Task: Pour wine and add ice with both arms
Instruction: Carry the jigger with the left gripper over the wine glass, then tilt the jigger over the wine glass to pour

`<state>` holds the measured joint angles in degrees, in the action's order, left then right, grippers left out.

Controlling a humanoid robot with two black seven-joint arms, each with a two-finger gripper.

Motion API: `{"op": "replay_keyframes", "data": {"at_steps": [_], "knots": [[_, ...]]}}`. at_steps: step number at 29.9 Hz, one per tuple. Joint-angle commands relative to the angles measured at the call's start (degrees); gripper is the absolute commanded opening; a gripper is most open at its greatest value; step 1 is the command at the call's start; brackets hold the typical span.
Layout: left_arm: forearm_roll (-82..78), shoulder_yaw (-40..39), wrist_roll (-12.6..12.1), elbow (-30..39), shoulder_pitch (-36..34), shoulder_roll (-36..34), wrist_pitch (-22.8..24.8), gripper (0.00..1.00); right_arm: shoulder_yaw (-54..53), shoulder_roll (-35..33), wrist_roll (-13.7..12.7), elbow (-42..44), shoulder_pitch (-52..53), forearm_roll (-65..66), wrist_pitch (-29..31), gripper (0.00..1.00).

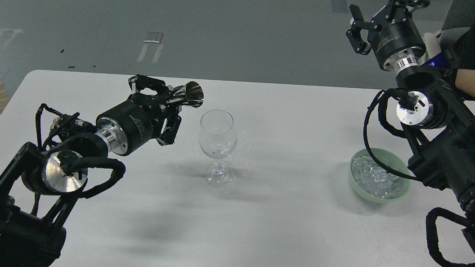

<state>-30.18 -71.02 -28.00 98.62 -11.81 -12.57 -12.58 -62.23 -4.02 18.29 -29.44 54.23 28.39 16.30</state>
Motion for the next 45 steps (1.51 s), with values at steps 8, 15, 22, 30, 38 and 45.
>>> {"op": "replay_keyframes", "data": {"at_steps": [8,15,22,30,38,45], "knots": [[-0.32,1.32,0.0,1.49,-0.14,0.0,0.01,0.0,0.0,-0.03,-0.01,0.0,0.0,0.0,0.04,1.0],[-3.66,2.46,0.0,1.49,-0.23,-0.09,0.1,0.0,0.0,-0.03,-0.01,0.0,0.0,0.0,0.04,1.0],[-7.26,3.17,0.0,1.58,-0.32,-0.09,0.8,0.0,0.0,-0.03,-0.01,0.0,0.0,0.0,0.04,1.0],[-12.01,3.26,0.0,1.58,-0.23,-0.09,2.91,0.0,-0.08,-0.03,-0.01,0.0,0.0,0.0,-0.04,1.0],[-16.57,5.01,0.0,1.58,-0.41,-0.18,2.91,0.0,-0.08,-0.03,-0.01,0.0,0.0,0.0,0.04,1.0],[-20.53,5.54,0.0,1.58,-0.49,-0.18,4.4,0.0,0.0,-0.03,-0.01,0.0,0.0,0.0,-0.04,1.0]]}}
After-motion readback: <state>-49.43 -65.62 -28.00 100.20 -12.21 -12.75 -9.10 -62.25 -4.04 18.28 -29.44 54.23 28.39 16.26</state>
